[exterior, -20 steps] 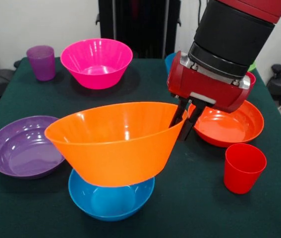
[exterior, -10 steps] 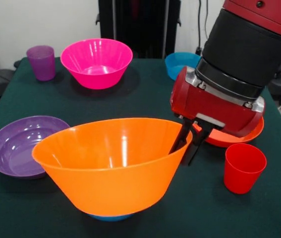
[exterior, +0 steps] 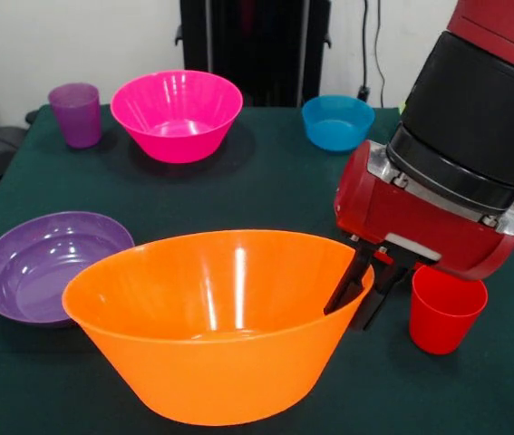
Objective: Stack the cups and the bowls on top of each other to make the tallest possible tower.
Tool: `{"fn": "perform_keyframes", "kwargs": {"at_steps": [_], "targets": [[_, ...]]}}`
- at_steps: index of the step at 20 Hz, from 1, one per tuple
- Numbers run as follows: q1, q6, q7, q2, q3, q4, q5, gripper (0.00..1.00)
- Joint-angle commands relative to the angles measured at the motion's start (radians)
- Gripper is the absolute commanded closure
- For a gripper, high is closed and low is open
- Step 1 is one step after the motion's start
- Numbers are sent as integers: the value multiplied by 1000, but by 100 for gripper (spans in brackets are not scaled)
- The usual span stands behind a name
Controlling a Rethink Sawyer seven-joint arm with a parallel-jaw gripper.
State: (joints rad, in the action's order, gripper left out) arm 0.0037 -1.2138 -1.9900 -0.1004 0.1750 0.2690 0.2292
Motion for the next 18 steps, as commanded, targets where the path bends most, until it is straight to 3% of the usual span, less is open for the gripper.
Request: {"fn": "perform_keyframes", "kwargs": {"at_steps": [1,5,8,13,18], "targets": [[-22,-156,360,37,-24,-111,34,100],[-34,-190,395,84,-20,-183,19,100],[-45,-217,489,110,-15,-232,5,100],[-62,-292,533,133,31,-279,-34,100],[-70,-307,582,166,99,-305,-85,100]]}}
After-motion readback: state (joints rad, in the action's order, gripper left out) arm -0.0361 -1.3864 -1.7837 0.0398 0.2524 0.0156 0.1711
